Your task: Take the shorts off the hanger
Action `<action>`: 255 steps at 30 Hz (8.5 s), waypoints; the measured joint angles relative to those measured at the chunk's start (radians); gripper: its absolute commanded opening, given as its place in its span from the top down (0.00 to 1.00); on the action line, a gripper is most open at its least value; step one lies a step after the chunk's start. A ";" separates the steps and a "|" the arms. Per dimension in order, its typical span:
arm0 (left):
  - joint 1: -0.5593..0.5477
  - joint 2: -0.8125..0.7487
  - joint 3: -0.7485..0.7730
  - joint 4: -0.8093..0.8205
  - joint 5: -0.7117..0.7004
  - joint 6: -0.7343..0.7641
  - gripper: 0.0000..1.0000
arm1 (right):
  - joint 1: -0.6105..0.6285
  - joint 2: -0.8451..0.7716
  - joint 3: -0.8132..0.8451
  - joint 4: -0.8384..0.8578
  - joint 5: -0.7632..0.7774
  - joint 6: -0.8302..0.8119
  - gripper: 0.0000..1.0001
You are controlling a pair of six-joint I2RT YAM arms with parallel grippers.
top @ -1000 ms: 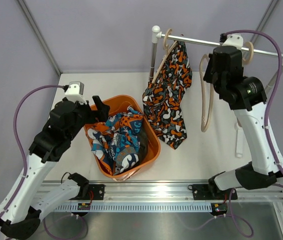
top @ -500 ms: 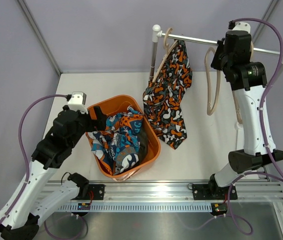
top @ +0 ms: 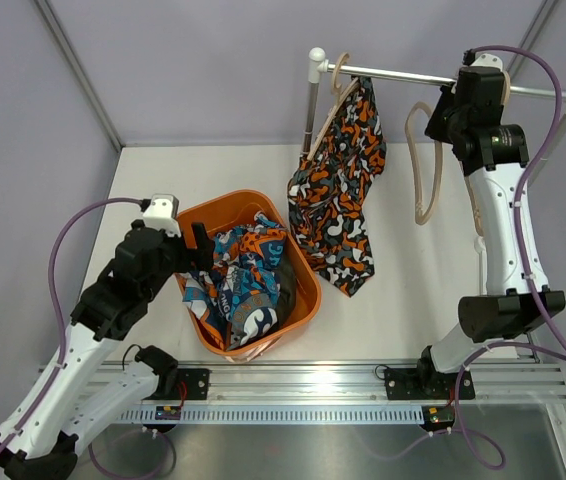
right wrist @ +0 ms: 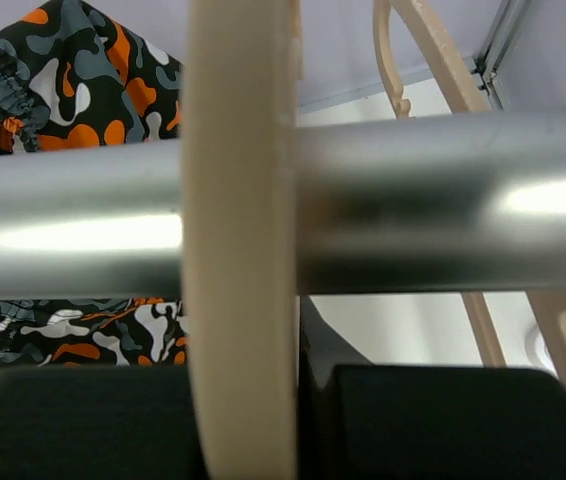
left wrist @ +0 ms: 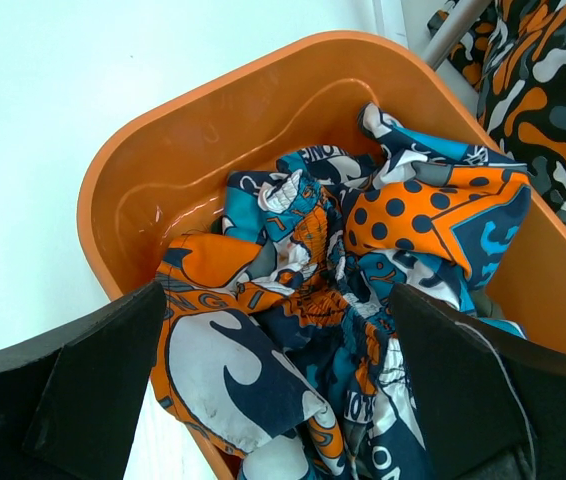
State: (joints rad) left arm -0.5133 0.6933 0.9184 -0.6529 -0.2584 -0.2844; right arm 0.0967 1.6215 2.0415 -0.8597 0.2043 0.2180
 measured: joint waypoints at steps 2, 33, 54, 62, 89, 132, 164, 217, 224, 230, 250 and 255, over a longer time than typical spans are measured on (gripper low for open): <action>0.000 -0.005 -0.013 0.004 0.000 0.000 0.01 | -0.002 -0.011 -0.024 0.027 -0.006 0.007 1.00; 0.000 -0.024 -0.046 0.011 0.002 -0.001 0.01 | 0.105 -0.471 -0.090 -0.130 -0.032 0.127 0.39; 0.000 -0.123 -0.094 -0.021 -0.002 -0.004 0.01 | 0.526 0.028 0.066 0.140 0.228 0.129 0.33; 0.000 -0.211 -0.113 -0.068 -0.004 -0.011 0.01 | 0.526 0.148 0.078 0.258 0.329 0.102 0.31; -0.082 -0.246 -0.127 -0.073 -0.040 -0.027 0.01 | 0.526 0.293 0.100 0.422 0.564 0.012 0.41; -0.093 -0.205 -0.129 -0.071 -0.004 -0.021 0.01 | 0.521 -0.270 -0.203 0.083 0.408 0.049 1.00; -0.580 0.885 0.764 0.264 -0.108 -0.128 0.02 | 0.589 -0.599 -0.513 -0.185 0.199 0.198 1.00; -0.406 1.200 0.985 0.283 -0.095 -0.171 0.93 | 0.590 -0.737 -0.465 -0.248 0.070 0.208 1.00; -0.400 1.226 0.965 0.283 -0.066 -0.165 0.99 | 0.590 -0.737 -0.463 -0.270 0.076 0.208 1.00; -0.383 1.226 0.904 0.289 -0.026 -0.165 1.00 | 0.590 -0.737 -0.433 -0.279 0.092 0.208 1.00; -0.658 0.856 0.551 0.418 0.033 0.060 1.00 | 0.591 -0.669 -0.432 -0.225 0.246 0.200 1.00; -0.919 0.760 0.613 0.313 0.132 0.291 1.00 | 0.591 -0.611 -0.413 -0.200 0.300 0.190 1.00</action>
State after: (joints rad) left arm -1.4322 1.4532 1.5318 -0.3397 -0.1268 0.0071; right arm 0.6872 1.0107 1.6283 -1.0592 0.5045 0.4076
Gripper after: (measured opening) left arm 0.037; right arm 0.145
